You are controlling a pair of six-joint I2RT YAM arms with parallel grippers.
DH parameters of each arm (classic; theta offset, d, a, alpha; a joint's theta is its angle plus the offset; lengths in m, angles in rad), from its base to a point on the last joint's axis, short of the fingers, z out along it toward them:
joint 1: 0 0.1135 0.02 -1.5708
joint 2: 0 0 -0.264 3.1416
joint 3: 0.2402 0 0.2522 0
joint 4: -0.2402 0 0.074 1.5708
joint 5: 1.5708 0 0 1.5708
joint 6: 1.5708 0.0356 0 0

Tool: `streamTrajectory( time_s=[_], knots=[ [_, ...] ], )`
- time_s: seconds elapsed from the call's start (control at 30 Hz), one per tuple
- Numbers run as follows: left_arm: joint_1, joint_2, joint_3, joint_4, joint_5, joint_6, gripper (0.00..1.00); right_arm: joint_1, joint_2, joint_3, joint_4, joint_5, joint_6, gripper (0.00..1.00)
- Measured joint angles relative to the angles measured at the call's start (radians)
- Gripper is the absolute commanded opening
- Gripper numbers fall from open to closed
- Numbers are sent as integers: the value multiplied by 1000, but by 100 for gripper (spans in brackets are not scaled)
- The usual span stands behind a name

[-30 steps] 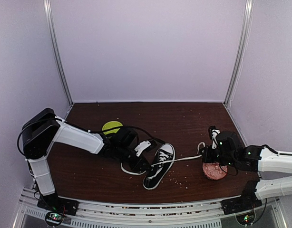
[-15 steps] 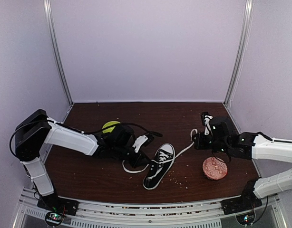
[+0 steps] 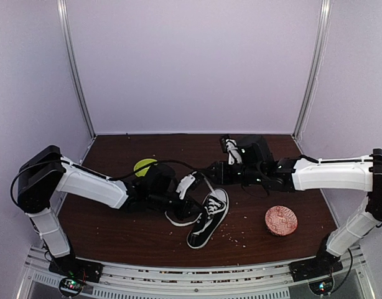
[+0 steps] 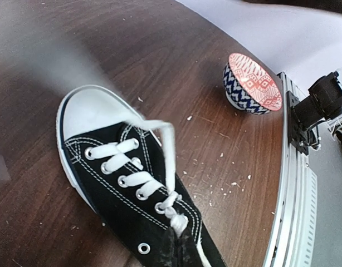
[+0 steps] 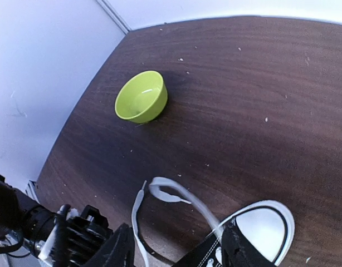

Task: Tie the shoes

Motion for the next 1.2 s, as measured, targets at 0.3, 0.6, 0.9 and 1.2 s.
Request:
streamTrajectory(
  time_s=[0.3,0.6,0.9,1.2],
  knots=[
    [-3,-8,-5,7,-13,-31,0,-95,-119,-215,33,-29,26,71],
    [-3,5,103,-74,-23,-106,0,-18,-235,-443,223,-85,-22,70],
    [-3,38,150,-133,-13,-149,0,180,-109,-415,306,66,-62,68],
    [-1,50,164,-152,-14,-162,0,218,52,-323,319,164,-82,39]
  ],
)
